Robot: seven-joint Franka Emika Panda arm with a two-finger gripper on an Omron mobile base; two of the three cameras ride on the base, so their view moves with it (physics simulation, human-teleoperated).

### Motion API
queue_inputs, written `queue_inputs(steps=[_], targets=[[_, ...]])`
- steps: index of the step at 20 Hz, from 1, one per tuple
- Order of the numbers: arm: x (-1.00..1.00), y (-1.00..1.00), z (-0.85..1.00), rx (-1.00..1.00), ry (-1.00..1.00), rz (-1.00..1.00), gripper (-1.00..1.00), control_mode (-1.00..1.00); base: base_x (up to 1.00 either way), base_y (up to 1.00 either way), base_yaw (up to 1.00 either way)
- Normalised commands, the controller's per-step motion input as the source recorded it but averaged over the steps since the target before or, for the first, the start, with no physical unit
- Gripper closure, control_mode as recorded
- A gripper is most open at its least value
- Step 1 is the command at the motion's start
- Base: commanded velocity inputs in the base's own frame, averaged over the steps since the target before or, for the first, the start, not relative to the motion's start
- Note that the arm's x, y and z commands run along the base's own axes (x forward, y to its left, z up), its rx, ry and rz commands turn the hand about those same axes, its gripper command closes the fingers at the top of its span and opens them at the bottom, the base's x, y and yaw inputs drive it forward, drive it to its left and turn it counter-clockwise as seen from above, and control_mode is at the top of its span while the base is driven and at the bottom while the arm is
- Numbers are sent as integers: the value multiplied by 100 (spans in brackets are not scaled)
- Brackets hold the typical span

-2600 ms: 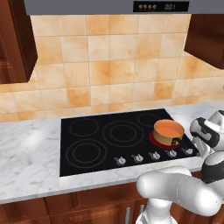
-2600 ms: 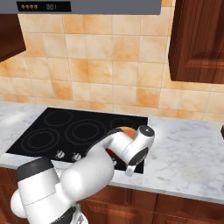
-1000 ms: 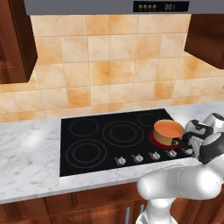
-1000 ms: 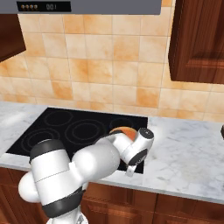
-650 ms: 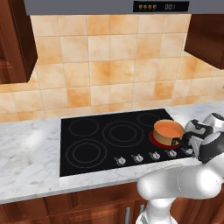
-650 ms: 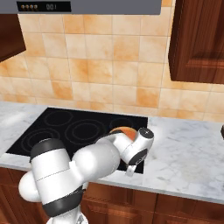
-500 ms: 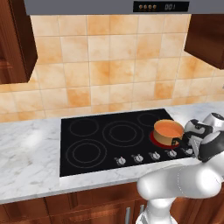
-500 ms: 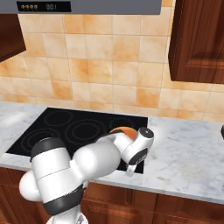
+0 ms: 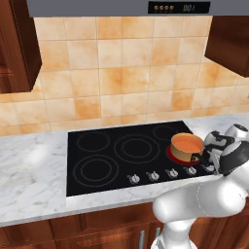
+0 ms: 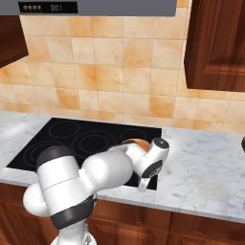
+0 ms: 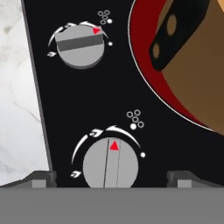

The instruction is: Wait until the marinara sauce is simmered to a deep red color and then turn off the stove.

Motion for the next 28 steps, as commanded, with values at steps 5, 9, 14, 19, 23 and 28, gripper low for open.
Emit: queue_inputs(steps=[5,9,14,19,23,28], targets=[[0,0,0,0,0,0,-100,-100,0,0,0],[0,2,0,0,0,0,-100,-100,0,0,0],[0,23,0,0,0,0,-100,-100,0,0,0],[0,6,-4,0,0,0,-100,-100,0,0,0],[0,-2,-16,0,0,0,-100,-100,0,0,0],[0,-4,-14,0,0,0,-100,-100,0,0,0]])
